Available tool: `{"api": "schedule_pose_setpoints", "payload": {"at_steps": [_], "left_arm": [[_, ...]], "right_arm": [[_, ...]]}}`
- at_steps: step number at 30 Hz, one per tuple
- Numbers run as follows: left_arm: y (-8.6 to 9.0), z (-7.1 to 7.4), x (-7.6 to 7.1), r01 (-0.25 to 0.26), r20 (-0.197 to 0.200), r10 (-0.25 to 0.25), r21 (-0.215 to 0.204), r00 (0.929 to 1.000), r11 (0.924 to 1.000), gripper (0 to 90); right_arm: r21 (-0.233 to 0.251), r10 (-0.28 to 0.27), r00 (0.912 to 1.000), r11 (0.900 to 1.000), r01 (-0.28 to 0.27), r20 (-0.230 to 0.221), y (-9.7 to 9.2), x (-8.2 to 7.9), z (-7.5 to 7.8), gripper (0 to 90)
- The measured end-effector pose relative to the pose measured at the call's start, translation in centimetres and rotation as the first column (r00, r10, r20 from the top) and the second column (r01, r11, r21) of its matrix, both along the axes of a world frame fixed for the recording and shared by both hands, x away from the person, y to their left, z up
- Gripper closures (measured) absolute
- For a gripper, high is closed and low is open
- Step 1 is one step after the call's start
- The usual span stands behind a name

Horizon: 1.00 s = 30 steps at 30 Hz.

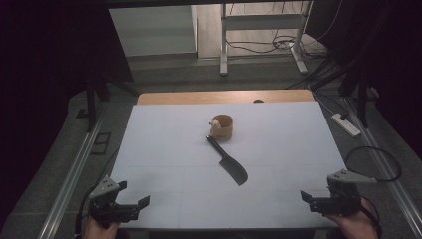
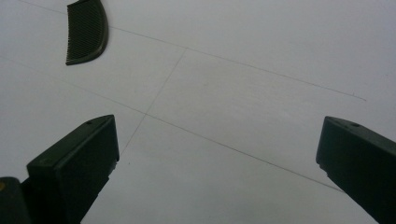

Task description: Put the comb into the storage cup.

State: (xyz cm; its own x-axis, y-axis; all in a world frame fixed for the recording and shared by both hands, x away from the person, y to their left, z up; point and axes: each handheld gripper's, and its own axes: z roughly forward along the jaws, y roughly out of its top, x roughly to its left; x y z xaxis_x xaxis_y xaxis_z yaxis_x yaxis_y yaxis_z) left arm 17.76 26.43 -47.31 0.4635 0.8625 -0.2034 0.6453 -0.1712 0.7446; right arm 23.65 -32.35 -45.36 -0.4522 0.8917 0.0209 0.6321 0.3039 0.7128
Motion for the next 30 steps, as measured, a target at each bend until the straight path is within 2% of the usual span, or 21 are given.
{"api": "schedule_pose_setpoints", "payload": {"at_steps": [4,8,13,21,27,28,30], "left_arm": [[0.1,0.0,0.0,-0.002,-0.002,0.002,-0.005,1.0000,1.0000,1.4],[0.1,0.0,0.0,-0.003,-0.001,0.003,-0.008,1.0000,1.0000,1.4],[0.2,0.0,-0.1,-0.007,0.001,0.007,-0.012,1.0000,0.9999,1.4],[0.2,0.0,-0.1,-0.008,-0.001,0.008,-0.015,1.0000,0.9999,1.4],[0.3,0.0,-0.1,-0.009,-0.002,0.009,-0.019,1.0000,0.9998,1.4],[0.3,0.0,0.0,-0.008,-0.003,0.008,-0.018,1.0000,0.9998,1.4],[0.3,0.0,0.0,-0.009,-0.003,0.009,-0.018,1.0000,0.9998,1.4]], "right_arm": [[0.002,0.019,0.9997,0.9998,-0.019,-0.014,0.2,0.1,0.2,0.0],[-0.001,0.042,0.9991,0.9991,-0.042,0.002,0.3,0.3,0.4,0.0],[0.004,0.062,0.9981,0.9981,-0.062,-0.002,0.4,0.5,0.3,0.0],[0.015,0.129,0.9917,0.9916,-0.129,-0.005,0.9,1.0,0.5,0.0],[0.054,0.158,0.9872,0.9861,-0.157,-0.022,1.3,1.8,0.8,0.0],[0.080,0.177,0.9839,0.9814,-0.174,-0.025,1.5,2.1,0.9,0.0],[0.102,0.188,0.9819,0.9775,-0.184,-0.024,1.6,2.4,1.0,0.0]]}}
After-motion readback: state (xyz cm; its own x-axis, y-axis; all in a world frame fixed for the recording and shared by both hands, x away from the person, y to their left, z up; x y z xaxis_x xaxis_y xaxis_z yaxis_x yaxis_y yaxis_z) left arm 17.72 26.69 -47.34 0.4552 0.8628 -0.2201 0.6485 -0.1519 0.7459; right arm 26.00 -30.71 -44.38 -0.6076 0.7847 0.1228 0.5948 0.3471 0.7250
